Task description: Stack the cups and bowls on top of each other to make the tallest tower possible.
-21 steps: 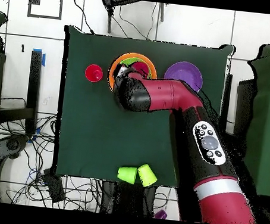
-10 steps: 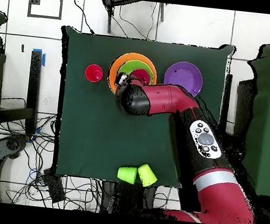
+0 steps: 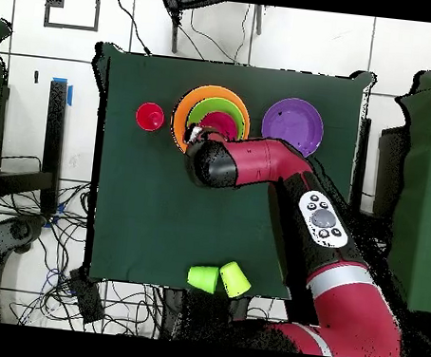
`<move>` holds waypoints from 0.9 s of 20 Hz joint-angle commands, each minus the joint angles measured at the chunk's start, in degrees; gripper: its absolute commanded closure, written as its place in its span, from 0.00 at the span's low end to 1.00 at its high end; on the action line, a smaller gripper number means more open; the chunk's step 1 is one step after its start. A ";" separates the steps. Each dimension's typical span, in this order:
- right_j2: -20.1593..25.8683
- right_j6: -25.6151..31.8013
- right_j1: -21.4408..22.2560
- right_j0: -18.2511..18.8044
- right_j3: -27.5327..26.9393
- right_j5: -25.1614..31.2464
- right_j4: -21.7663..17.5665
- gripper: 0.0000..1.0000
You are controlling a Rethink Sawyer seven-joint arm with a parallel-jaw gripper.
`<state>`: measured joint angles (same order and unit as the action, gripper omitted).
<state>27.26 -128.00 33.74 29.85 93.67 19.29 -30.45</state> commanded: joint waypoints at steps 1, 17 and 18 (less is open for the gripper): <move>-1.91 4.05 -2.06 -1.65 -0.78 1.31 -4.75 0.00; -0.79 1.24 14.58 -1.94 9.26 8.27 3.83 0.00; -0.12 1.68 15.98 -1.19 10.89 8.92 4.91 0.00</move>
<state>25.06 -128.00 39.17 27.56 96.69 19.53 -29.89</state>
